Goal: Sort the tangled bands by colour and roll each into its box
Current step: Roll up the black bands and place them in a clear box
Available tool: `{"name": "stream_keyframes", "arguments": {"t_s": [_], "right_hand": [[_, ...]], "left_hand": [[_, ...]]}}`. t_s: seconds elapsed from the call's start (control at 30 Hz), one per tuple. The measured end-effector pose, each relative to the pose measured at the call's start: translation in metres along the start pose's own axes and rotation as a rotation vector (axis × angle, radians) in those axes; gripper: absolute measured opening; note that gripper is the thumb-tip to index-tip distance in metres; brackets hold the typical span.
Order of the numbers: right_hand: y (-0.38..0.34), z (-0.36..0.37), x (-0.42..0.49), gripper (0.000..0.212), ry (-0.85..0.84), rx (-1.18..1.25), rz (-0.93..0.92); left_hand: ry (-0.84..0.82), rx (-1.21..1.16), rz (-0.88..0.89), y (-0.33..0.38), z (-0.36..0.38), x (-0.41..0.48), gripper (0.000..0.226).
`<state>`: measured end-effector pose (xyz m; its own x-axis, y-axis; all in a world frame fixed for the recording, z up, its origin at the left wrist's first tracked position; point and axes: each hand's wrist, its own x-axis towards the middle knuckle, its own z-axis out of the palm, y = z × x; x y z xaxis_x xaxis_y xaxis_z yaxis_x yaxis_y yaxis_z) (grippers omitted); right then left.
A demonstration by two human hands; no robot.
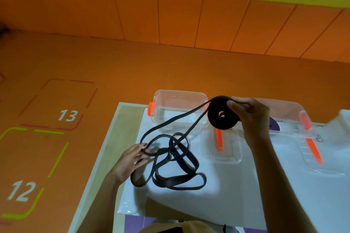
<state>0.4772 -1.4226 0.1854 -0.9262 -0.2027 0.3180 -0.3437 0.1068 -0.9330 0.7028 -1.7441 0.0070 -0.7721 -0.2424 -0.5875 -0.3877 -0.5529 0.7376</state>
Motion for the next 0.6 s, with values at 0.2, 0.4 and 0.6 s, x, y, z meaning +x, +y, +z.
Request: {"name": "stream_keyframes", "arguments": {"t_s": [0.2,0.4,0.6], "right_hand": [[-0.034,0.014,-0.003,0.032,-0.153,0.121,-0.076],[-0.059,0.019,-0.001,0.028,-0.34,-0.116,-0.194],[-0.064,0.025,-0.005,0.027,-0.42,-0.14,-0.195]], "left_hand": [[0.213,0.416,-0.062,0.024,0.035,0.005,0.042],[0.111,0.716,0.616,0.101,0.114,-0.024,0.039],[-0.372,0.672,0.777,0.135,0.177,-0.054,0.046]]}}
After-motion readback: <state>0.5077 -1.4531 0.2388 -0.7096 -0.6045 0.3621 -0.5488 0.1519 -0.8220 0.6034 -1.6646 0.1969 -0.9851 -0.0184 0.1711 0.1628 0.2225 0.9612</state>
